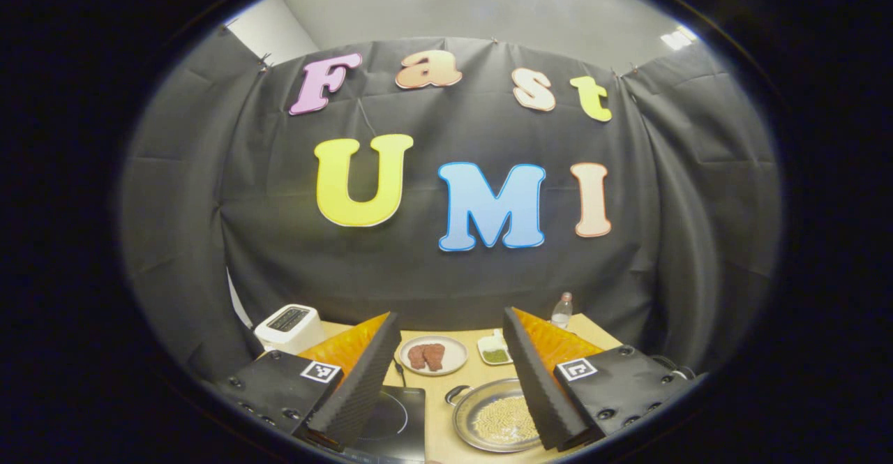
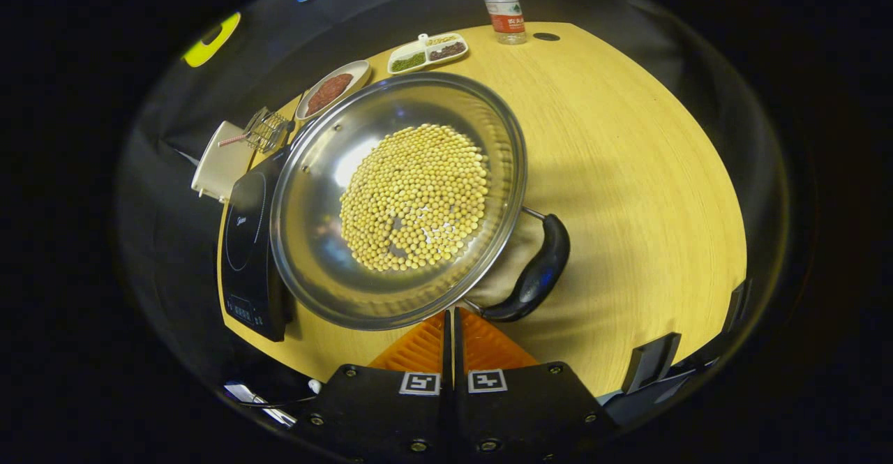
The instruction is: First push the handle of the pot to place it horizontally, then grasp the pot with both hands and set it on the induction cooktop.
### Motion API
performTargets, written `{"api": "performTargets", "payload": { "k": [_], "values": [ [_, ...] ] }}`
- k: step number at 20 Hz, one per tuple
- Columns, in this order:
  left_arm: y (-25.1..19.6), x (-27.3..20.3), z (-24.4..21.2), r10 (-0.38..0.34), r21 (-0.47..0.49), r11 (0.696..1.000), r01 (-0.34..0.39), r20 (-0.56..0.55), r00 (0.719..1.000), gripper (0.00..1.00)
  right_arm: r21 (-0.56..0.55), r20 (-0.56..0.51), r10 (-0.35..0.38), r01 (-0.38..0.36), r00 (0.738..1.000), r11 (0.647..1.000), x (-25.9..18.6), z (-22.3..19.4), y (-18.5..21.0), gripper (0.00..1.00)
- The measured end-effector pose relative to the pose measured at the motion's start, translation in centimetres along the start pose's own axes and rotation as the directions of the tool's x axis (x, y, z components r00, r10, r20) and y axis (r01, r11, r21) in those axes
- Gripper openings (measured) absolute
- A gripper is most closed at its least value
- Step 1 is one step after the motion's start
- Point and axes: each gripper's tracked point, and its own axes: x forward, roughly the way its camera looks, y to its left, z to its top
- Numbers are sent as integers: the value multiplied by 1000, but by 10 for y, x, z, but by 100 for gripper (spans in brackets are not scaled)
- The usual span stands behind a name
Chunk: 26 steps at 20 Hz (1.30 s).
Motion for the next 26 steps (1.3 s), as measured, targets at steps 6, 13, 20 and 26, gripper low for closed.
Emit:
{"api": "performTargets", "payload": {
  "k": [6, 13, 20, 26],
  "values": [
    [-11, 12, -1, 3, -9, 1000, -3, -13, 1000, 99, -6, 21, -30, 30, 999, 1000, 2, 24, -26, 1],
    [-14, 21, -5, 37, 4, 999, -37, -35, 999, 96, -54, 49, -55, 57, 997, 997, 4, 50, -48, 0],
    [-20, 22, -24, 71, 15, 997, -70, -67, 995, 99, -111, 61, -56, 63, 997, 992, 8, 69, -62, 0],
    [-27, 10, -26, 76, -13, 997, -76, -42, 996, 97, -147, 68, -59, 69, 996, 987, 14, 85, -76, 0]
  ]
}}
